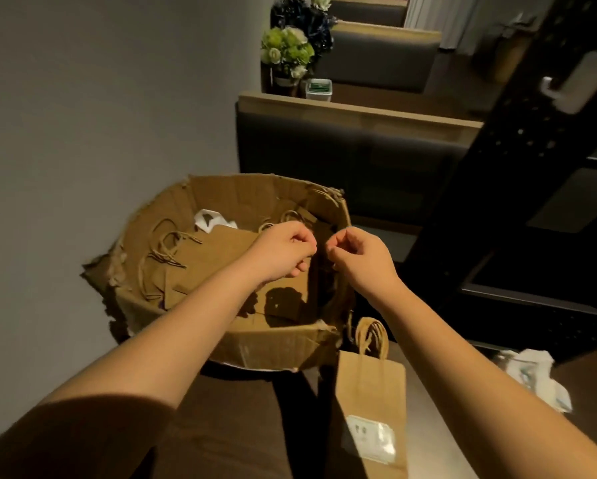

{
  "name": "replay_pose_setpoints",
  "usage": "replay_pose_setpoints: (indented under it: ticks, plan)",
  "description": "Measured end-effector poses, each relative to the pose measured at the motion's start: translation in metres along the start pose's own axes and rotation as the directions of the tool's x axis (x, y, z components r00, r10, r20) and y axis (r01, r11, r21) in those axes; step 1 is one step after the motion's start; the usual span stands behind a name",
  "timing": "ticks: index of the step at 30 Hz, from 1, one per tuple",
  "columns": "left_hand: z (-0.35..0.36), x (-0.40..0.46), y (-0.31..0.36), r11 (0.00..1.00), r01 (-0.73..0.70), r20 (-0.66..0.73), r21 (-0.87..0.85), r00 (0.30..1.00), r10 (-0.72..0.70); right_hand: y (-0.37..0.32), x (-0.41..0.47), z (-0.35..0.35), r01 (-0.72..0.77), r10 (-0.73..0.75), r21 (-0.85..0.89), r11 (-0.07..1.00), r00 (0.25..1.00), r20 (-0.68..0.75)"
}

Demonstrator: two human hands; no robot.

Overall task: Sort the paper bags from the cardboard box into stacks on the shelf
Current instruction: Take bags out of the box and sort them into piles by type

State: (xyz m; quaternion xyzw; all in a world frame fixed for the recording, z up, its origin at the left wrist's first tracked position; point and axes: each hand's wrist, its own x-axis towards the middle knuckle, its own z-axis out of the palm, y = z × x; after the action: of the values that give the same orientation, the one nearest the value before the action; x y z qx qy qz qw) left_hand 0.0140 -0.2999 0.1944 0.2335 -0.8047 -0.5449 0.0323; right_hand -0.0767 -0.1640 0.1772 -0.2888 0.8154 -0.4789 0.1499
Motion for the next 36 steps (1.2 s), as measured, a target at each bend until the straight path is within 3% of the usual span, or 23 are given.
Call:
replay_pose_setpoints:
  ticks: [3, 5, 8, 12, 16, 18, 21, 25, 28, 31, 33, 35, 36]
  plan:
    - [-0.045, 0.016, -0.032, 0.996, 0.074, 0.013, -0.051, 0.997, -0.073, -0.018, 0.022, 0.041, -0.051, 0.052, -0.013, 0.999, 0.994, 0.098]
    - [-0.067, 0.027, -0.055, 0.963, 0.171, 0.011, -0.207, 0.985, -0.172, -0.023, 0.036, 0.066, -0.1, 0.113, -0.071, 0.992, 0.971, 0.21]
    - [-0.099, 0.045, -0.092, 0.856, 0.332, 0.061, -0.397, 0.94, -0.336, -0.025, 0.054, 0.101, -0.183, 0.289, -0.285, 0.941, 0.873, 0.393]
    - [-0.124, 0.062, -0.128, 0.896, 0.428, 0.105, -0.12, 0.903, -0.417, -0.001, 0.069, 0.132, 0.088, 0.42, -0.709, 0.699, 0.753, 0.507]
    - [-0.129, 0.065, -0.152, 0.916, 0.352, 0.032, 0.193, 0.931, -0.364, 0.025, 0.077, 0.148, 0.304, 0.455, -0.807, 0.507, 0.7, 0.55]
    - [-0.128, 0.066, -0.162, 0.923, 0.352, 0.021, 0.158, 0.933, -0.36, 0.033, 0.077, 0.154, 0.37, 0.497, -0.826, 0.426, 0.667, 0.555]
    - [-0.13, 0.068, -0.163, 0.912, 0.406, 0.07, -0.063, 0.913, -0.401, 0.038, 0.077, 0.162, 0.428, 0.507, -0.832, 0.353, 0.659, 0.555]
    - [-0.131, 0.075, -0.163, 0.933, 0.332, -0.001, -0.139, 0.942, -0.335, 0.033, 0.073, 0.165, 0.503, 0.478, -0.824, 0.26, 0.674, 0.563]
    - [-0.131, 0.074, -0.153, 0.955, 0.197, -0.054, -0.223, 0.975, -0.214, 0.026, 0.076, 0.159, 0.436, 0.313, -0.827, 0.355, 0.778, 0.544]
    - [-0.135, 0.066, -0.138, 0.942, 0.184, 0.068, -0.282, 0.983, -0.171, 0.02, 0.085, 0.144, 0.333, 0.171, -0.819, 0.466, 0.875, 0.453]
    - [-0.137, 0.061, -0.133, 0.947, 0.308, 0.243, -0.095, 0.929, -0.278, 0.017, 0.089, 0.135, 0.268, 0.161, -0.795, 0.543, 0.896, 0.413]
    - [-0.136, 0.057, -0.132, 0.889, 0.435, 0.367, 0.14, 0.811, -0.455, 0.015, 0.087, 0.133, 0.261, 0.155, -0.785, 0.562, 0.899, 0.41]
    - [-0.134, 0.056, -0.133, 0.853, 0.492, 0.382, 0.178, 0.764, -0.52, 0.014, 0.085, 0.135, 0.279, 0.159, -0.79, 0.547, 0.891, 0.425]
